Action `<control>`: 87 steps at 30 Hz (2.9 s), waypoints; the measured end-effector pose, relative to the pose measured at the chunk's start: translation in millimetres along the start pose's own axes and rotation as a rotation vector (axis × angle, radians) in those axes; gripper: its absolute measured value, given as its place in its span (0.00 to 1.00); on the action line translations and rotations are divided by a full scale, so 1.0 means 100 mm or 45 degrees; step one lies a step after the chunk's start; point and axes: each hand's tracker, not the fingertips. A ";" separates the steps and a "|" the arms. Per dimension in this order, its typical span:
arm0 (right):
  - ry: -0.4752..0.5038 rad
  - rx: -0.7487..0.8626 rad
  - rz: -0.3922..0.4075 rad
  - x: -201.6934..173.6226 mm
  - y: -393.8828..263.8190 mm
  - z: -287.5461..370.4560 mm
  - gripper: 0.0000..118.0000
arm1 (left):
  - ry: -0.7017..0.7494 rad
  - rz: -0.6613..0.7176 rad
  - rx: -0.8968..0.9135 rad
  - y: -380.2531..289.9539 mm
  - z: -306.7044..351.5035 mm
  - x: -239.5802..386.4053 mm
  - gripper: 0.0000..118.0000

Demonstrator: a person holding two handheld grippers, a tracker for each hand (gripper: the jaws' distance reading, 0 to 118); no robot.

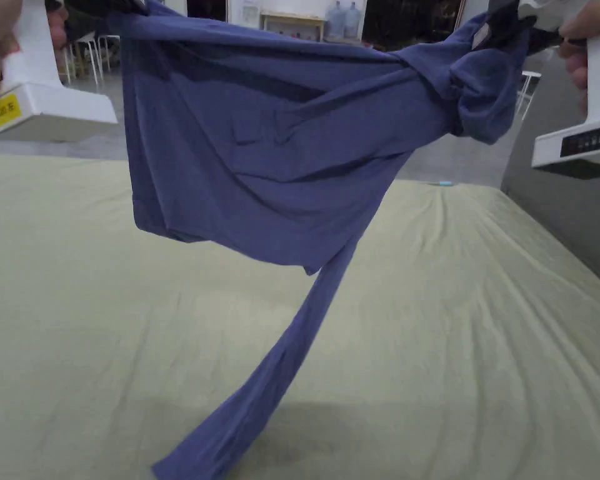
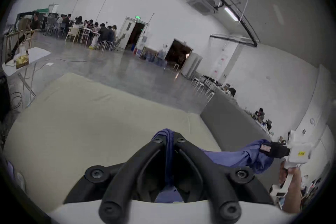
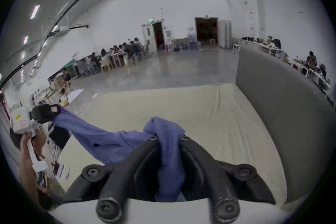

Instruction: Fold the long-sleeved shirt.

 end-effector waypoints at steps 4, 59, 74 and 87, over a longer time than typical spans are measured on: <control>0.051 0.084 -0.152 0.06 0.48 0.03 0.07 | 0.003 0.016 0.120 0.43 -0.04 0.25 0.00; -0.051 -0.547 -0.234 1.02 -4.67 0.53 0.91 | 0.226 0.138 -0.783 -4.80 1.36 -1.15 0.97; 0.049 -0.650 -0.056 0.22 -5.32 0.75 0.00 | 0.159 -0.001 -0.813 -4.39 0.42 -0.99 0.39; -0.184 -0.761 -0.170 0.89 -5.44 0.79 0.00 | 0.436 -0.018 -0.890 -4.38 -2.11 -1.51 0.50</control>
